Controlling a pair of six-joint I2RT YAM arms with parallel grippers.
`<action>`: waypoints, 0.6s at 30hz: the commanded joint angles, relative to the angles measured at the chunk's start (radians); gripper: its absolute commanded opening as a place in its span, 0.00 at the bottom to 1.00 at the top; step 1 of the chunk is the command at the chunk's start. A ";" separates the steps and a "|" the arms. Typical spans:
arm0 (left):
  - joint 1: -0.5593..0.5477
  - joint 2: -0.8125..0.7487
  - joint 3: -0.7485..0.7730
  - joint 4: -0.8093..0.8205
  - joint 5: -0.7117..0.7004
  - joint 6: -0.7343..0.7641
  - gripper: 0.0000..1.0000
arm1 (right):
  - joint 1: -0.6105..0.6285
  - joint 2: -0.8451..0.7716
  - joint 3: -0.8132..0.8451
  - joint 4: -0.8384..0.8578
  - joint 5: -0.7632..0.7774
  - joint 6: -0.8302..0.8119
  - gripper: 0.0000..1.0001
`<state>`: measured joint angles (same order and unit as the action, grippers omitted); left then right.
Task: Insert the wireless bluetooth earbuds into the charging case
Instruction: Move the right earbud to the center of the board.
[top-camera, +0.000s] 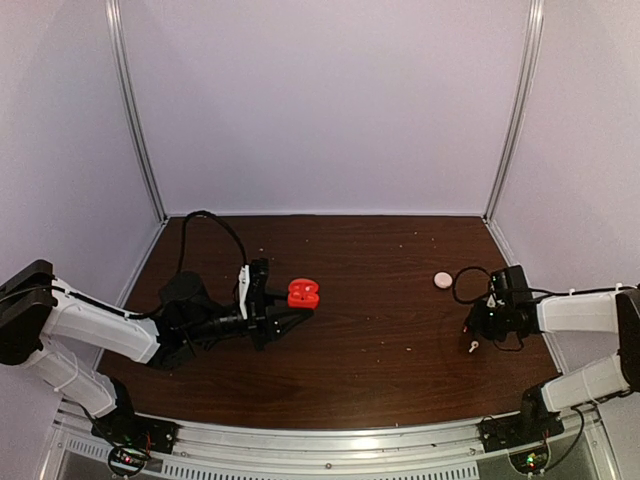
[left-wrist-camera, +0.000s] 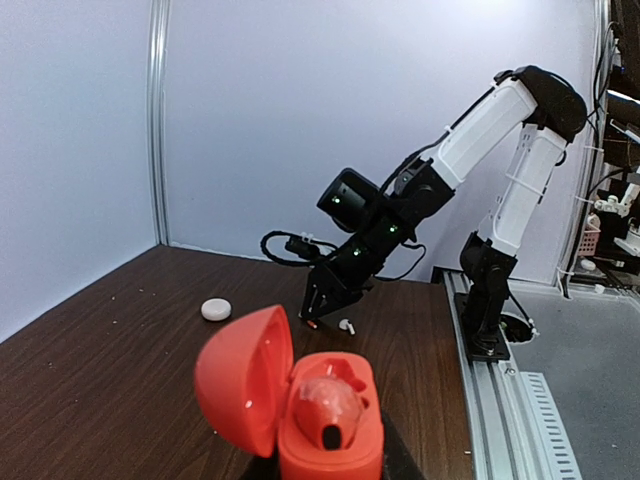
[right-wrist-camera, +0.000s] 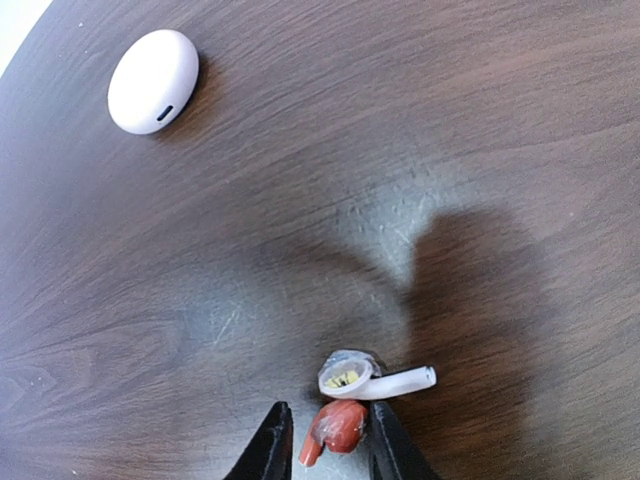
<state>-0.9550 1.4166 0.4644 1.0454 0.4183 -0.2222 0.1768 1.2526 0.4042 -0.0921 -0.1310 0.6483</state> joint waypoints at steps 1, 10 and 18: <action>0.007 0.002 0.010 0.036 -0.012 0.008 0.00 | -0.008 0.046 0.021 -0.040 0.028 -0.039 0.26; 0.009 0.007 0.008 0.040 -0.010 0.009 0.00 | -0.005 0.090 0.036 -0.048 -0.003 -0.081 0.20; 0.009 0.010 0.016 0.033 -0.005 0.017 0.00 | 0.063 0.123 0.066 -0.083 -0.018 -0.124 0.13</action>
<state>-0.9543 1.4193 0.4644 1.0451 0.4179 -0.2211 0.1997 1.3365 0.4625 -0.0875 -0.1310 0.5529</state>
